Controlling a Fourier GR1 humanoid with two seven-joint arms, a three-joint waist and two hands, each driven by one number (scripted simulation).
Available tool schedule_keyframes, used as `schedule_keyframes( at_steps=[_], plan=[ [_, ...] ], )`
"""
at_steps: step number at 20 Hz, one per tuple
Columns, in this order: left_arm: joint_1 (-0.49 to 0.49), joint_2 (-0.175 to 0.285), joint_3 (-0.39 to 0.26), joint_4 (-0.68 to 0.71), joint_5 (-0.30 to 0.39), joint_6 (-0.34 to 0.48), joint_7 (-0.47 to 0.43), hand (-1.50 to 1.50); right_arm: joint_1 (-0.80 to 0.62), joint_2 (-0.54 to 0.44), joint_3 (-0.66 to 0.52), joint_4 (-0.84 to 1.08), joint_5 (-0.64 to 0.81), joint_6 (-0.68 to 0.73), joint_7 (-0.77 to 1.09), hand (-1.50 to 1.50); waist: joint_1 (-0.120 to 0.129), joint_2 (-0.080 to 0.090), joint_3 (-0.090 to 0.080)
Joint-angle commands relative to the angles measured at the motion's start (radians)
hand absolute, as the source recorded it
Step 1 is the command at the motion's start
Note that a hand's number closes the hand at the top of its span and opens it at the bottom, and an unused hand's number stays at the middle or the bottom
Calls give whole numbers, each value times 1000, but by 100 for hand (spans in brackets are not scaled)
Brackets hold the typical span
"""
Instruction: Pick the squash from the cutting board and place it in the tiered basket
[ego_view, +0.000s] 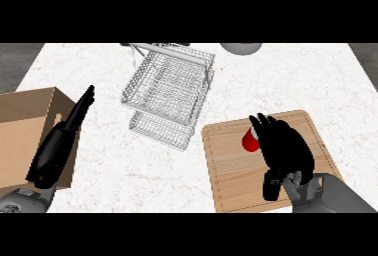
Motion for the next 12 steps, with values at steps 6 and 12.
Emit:
schedule_keyframes(
  at_steps=[6,12],
  plan=[
    [15,-48,20,23,-36,-21,-22,0,82,-31,-18,53,55,79,9,-150,-4,1,0],
    [45,-58,37,-61,-77,-22,44,0,130,-66,-107,-50,137,55,-15,-150,-4,-1,1]
  ],
)
